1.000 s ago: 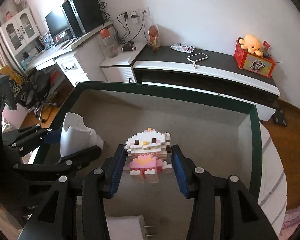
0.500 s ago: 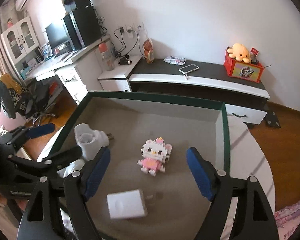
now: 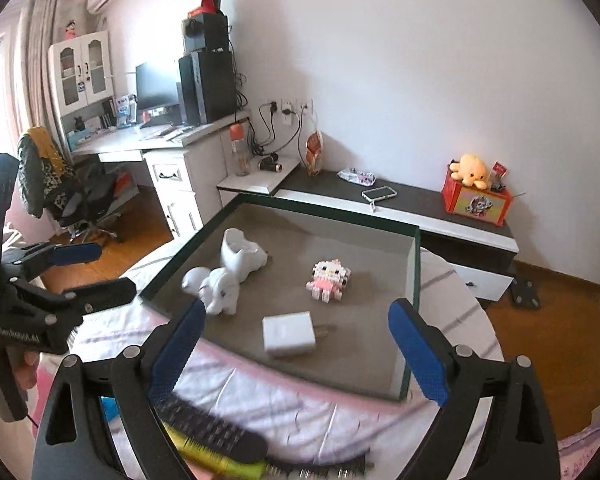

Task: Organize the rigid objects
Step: 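Withdraw both open tools from the pink box back over the bed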

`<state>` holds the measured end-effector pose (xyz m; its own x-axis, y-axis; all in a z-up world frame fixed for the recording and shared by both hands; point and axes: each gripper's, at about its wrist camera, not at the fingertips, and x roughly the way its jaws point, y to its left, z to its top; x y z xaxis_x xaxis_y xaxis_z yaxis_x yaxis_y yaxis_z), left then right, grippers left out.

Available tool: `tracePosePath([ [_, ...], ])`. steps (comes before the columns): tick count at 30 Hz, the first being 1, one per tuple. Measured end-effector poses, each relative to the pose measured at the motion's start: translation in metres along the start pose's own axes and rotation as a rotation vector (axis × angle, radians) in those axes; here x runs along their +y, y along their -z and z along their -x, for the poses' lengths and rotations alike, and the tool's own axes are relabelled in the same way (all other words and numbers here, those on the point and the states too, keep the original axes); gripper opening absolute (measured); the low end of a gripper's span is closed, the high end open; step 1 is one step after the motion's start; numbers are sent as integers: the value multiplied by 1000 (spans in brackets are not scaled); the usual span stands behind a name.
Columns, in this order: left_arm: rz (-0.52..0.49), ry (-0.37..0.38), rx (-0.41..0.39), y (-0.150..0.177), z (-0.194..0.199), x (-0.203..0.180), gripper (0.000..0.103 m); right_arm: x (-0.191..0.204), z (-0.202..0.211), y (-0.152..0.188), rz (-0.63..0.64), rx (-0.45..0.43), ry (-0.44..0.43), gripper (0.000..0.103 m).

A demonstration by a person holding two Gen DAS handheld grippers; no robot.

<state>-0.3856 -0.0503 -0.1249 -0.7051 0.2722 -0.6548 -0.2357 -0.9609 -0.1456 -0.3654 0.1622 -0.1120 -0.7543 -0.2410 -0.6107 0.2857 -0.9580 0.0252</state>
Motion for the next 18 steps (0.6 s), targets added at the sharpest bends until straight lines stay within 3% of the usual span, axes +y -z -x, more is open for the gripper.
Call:
tracePosePath([
  [8, 19, -70, -102, 54, 72, 3, 103, 1, 69, 57, -110, -114, -32, 94],
  [13, 33, -88, -141, 96, 108, 3, 103, 7, 101, 98, -157, -152, 16, 95],
  [18, 74, -60, -90, 136, 118, 10, 103, 12, 121, 136, -186, -147, 67, 95],
])
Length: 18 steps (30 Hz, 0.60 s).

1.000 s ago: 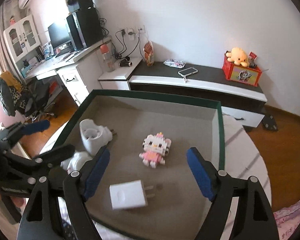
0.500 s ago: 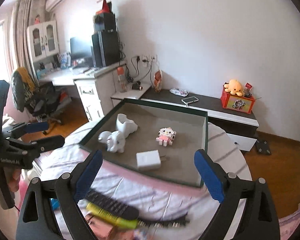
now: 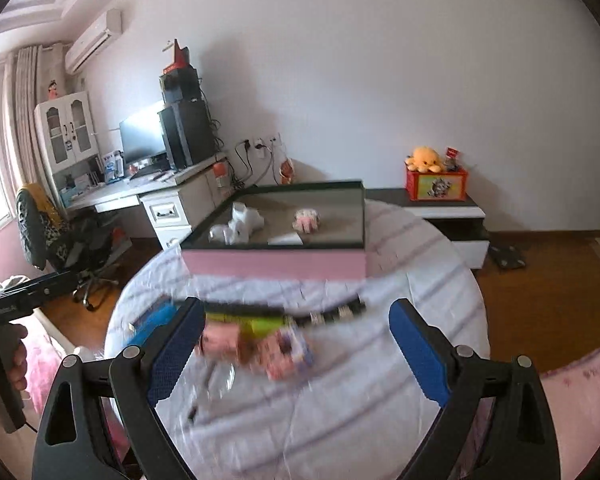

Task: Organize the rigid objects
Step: 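Withdraw both open tools from the pink box back over the bed, then close the left tool on the clear glass bottle while the right tool grasps the pink block figure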

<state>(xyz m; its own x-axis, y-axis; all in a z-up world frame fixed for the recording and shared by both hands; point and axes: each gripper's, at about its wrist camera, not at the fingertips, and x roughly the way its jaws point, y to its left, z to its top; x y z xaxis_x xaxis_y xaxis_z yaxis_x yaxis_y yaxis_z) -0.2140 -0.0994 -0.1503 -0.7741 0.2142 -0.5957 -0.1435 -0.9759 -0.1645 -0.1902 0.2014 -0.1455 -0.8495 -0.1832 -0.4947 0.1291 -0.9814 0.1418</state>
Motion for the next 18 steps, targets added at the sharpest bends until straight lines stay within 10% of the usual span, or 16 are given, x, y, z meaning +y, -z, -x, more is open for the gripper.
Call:
tracePosePath([
  [18, -99, 39, 132, 31, -36, -34, 103, -11, -20, 43, -6, 142, 62, 95],
])
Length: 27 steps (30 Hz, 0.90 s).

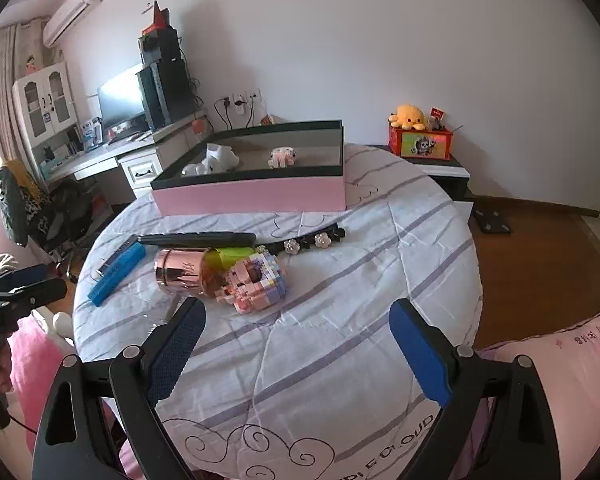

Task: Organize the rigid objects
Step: 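Close the left tool on the clear glass bottle while the right tool grasps the pink block figure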

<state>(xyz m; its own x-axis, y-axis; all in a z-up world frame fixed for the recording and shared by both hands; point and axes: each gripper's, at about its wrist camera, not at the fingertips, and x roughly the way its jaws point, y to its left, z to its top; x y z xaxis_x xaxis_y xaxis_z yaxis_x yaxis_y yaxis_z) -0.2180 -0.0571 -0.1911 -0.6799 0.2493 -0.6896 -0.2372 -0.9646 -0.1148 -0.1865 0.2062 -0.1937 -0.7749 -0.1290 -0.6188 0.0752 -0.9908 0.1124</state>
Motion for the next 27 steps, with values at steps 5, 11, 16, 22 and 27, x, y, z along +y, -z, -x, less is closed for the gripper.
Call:
tracePosePath([
  [5, -42, 38, 28, -11, -22, -34, 103, -5, -12, 4, -5, 30, -7, 95],
  [11, -116, 30, 74, -16, -56, -80, 103, -17, -18, 11, -28, 50, -7, 95],
  [16, -141, 34, 129, -2, -83, -96, 102, -30, -24, 14, -54, 62, -10, 95],
  [22, -149, 7, 121, 1, -91, -90, 53, -29, -31, 15, -59, 76, -35, 95],
  [27, -159, 13, 130, 6, -76, -72, 53, -18, -35, 12, -34, 75, -46, 95],
])
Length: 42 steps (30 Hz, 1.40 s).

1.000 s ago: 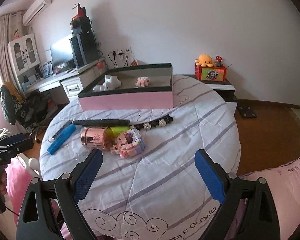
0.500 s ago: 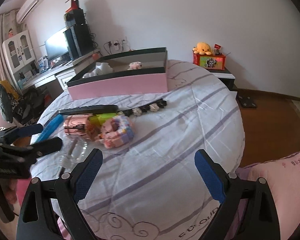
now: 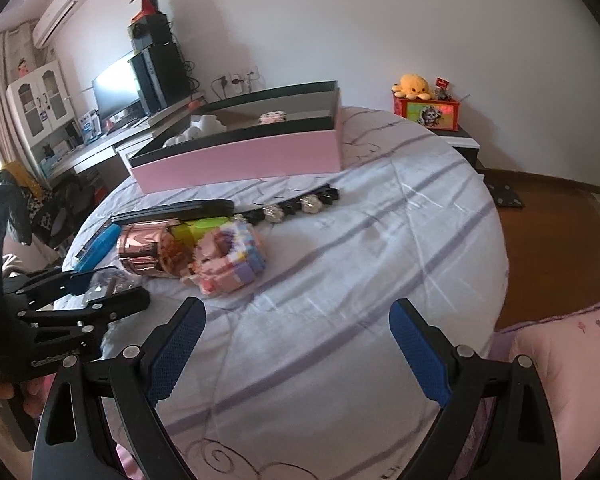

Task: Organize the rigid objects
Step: 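Close the left tool on the clear glass bottle while the right tool grasps the pink block figure, then carry the bottle into the pink box with the left tool while the right tool carries the block figure there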

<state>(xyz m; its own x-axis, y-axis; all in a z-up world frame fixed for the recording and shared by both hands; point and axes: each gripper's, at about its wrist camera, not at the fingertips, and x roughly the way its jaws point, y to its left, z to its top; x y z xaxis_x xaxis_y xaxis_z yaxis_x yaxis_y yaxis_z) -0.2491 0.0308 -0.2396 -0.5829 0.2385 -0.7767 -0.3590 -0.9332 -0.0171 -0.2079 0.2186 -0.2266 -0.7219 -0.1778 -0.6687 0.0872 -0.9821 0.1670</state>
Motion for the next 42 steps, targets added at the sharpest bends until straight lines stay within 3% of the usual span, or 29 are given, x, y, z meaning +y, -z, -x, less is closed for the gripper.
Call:
tracePosePath([
  [9, 29, 28, -13, 14, 12, 28, 53, 43, -10, -15, 98, -13, 16, 95],
  [13, 46, 45, -21, 17, 11, 33, 53, 50, -36, -17, 202, 50, 127, 95],
  [16, 48, 51, -30, 19, 10, 33, 54, 43, -47, -18, 191, 64, 84, 95],
  [20, 53, 84, -47, 22, 11, 32, 72, 44, -57, -22, 238, 77, 31, 95],
  [21, 52, 87, -55, 23, 11, 31, 72, 46, -60, -23, 258, 83, 35, 95],
  [23, 42, 76, -62, 25, 10, 29, 69, 46, -64, -23, 272, 89, 32, 95],
  [26, 34, 37, -72, 24, 9, 30, 53, 43, -63, -25, 253, 86, 6, 95],
  [27, 38, 45, -72, 23, 9, 32, 53, 43, -64, -25, 253, 89, -1, 95],
  [30, 37, 59, -70, 23, 10, 34, 53, 41, -63, -25, 243, 91, -30, 85],
  [31, 37, 59, -69, 22, 10, 34, 53, 39, -63, -25, 227, 86, -40, 71],
  [32, 36, 59, -68, 22, 10, 34, 53, 37, -62, -25, 216, 79, -32, 63],
  [42, 31, 85, -75, 17, 19, 35, 53, 24, -48, -32, 138, 54, -88, 63],
])
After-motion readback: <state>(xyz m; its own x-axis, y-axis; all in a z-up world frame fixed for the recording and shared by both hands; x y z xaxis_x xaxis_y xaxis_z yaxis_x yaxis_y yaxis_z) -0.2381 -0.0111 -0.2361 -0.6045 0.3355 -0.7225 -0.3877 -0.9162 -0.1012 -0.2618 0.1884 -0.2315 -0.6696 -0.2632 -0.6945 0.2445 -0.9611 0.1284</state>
